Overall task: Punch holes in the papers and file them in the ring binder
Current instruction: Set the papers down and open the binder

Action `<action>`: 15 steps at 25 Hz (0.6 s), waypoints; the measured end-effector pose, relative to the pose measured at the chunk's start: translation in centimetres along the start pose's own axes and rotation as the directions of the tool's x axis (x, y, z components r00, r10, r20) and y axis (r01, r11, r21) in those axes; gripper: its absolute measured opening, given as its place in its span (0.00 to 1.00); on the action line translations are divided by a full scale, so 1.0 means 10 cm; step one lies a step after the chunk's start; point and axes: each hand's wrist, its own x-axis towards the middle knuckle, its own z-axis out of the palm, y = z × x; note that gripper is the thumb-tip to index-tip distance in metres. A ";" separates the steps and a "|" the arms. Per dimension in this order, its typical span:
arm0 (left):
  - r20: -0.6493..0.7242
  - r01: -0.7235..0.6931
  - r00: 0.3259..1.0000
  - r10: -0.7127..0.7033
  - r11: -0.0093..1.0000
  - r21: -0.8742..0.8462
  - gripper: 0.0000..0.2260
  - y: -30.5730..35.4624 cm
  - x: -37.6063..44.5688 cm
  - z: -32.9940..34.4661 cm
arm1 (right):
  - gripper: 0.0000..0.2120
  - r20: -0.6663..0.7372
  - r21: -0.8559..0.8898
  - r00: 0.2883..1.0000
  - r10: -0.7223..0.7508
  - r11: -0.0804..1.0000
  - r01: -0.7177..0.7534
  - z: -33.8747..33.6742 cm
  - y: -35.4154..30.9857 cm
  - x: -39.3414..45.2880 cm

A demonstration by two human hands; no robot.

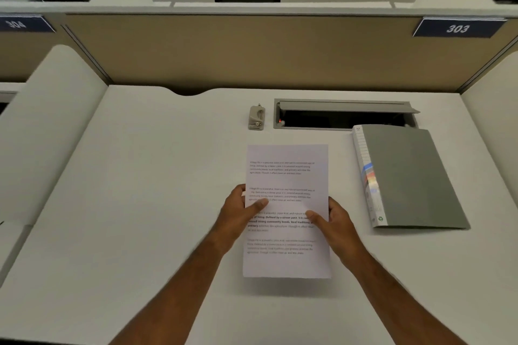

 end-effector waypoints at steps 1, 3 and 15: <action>-0.017 -0.016 1.000 0.016 1.000 0.007 0.22 -0.01 -0.07 0.01 | 0.18 0.006 -0.010 1.000 -0.008 1.000 0.008 0.01 0.01 -0.06; -0.036 -0.048 0.998 0.049 0.998 0.031 0.19 -0.04 -0.19 0.04 | 0.17 -0.003 -0.030 1.000 -0.027 0.999 0.027 0.01 0.03 -0.16; -0.097 -0.268 0.955 0.280 0.956 0.118 0.08 0.18 -0.54 0.10 | 0.15 -0.118 -0.075 0.970 -0.212 0.976 0.205 0.00 -0.26 -0.49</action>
